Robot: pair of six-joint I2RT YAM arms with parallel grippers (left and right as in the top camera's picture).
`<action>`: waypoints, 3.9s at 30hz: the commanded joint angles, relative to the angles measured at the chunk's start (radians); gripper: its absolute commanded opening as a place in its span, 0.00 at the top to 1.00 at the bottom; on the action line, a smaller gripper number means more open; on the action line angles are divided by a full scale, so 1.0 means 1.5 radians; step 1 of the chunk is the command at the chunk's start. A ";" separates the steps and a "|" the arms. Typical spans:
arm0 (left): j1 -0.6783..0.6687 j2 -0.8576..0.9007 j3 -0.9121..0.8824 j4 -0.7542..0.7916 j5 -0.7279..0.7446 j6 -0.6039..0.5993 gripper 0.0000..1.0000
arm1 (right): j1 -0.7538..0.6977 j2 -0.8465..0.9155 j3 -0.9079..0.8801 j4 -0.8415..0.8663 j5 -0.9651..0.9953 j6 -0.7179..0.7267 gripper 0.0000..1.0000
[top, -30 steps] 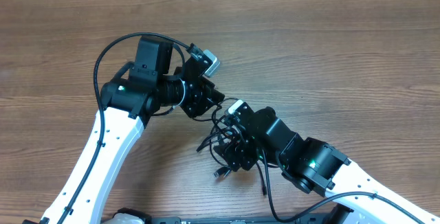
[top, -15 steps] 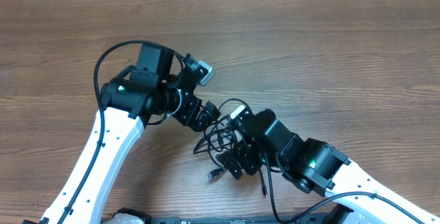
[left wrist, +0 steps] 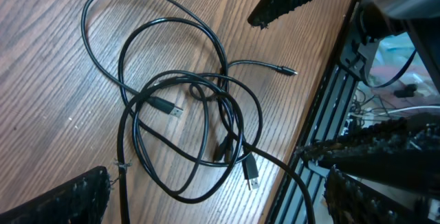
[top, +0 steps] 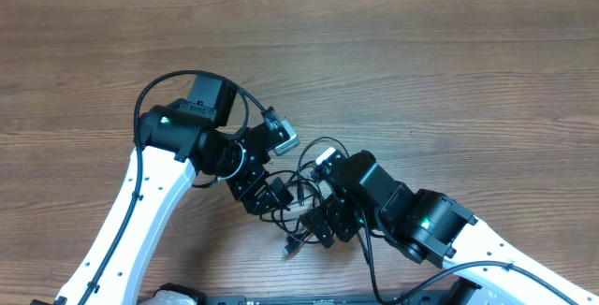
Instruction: Untangle cables
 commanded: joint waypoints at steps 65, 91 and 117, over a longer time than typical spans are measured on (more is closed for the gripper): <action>0.003 -0.004 0.006 0.081 -0.076 0.140 0.01 | 0.004 0.018 0.007 0.032 -0.002 0.083 0.00; 0.028 -0.004 -0.039 0.235 -0.131 -0.181 0.00 | 0.004 0.059 0.007 0.047 -0.124 0.692 0.01; 0.087 -0.004 -0.039 0.310 -0.220 -0.419 0.00 | 0.008 0.230 0.007 0.108 -0.138 0.898 0.18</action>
